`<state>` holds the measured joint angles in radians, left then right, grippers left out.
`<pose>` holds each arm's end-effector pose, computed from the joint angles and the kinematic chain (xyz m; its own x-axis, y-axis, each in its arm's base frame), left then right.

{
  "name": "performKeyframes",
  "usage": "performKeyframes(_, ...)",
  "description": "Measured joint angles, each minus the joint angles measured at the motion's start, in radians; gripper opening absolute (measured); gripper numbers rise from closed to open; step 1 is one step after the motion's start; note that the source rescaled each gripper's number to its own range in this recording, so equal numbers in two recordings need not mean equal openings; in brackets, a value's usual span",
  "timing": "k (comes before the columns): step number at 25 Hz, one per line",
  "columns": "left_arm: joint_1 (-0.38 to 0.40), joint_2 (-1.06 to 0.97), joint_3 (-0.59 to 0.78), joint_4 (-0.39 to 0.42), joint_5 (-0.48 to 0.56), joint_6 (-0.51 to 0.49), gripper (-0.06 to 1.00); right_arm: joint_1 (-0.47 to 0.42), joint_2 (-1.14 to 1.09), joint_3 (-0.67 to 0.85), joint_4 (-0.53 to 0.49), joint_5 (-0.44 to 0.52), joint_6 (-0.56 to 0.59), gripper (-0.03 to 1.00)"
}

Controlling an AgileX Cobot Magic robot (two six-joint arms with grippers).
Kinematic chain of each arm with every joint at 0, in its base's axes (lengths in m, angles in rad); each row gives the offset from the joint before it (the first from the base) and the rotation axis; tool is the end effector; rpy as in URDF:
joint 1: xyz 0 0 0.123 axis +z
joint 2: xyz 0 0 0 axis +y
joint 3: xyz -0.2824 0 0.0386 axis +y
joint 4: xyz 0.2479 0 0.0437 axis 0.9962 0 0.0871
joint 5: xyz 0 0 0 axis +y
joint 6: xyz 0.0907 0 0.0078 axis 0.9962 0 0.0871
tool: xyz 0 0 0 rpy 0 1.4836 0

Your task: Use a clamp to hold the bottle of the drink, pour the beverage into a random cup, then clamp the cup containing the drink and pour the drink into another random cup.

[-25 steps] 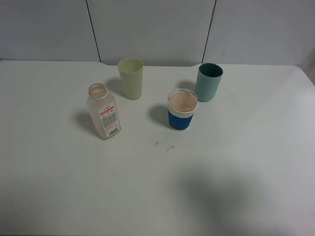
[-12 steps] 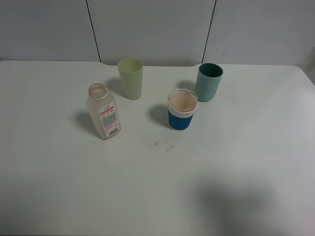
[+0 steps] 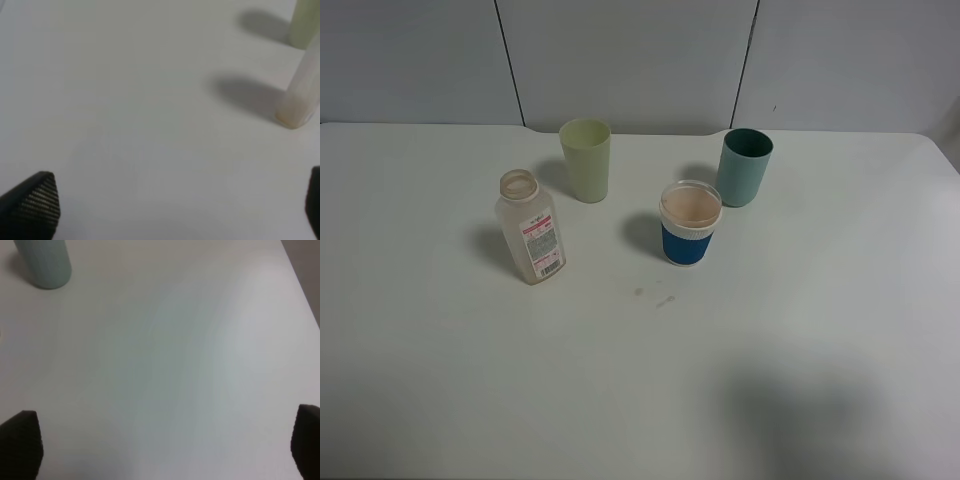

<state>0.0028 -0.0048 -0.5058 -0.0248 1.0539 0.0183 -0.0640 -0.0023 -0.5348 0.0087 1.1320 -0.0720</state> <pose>-0.0060 -0.0020 0.2793 -0.4402 0.0048 -0.8979 0.0192 0.9998 -0.0041 -0.0123 0.0015 0.2810 -0.4879 -0.0371 -0.8721 0.0238 0.9982 -0.0558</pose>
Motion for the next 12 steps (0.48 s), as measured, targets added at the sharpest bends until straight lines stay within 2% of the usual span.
performKeyframes(12,0.000,0.000,0.000,0.000,0.000,0.000,1.00,0.000,0.000,0.000,0.003,-0.014,0.013,1.00)
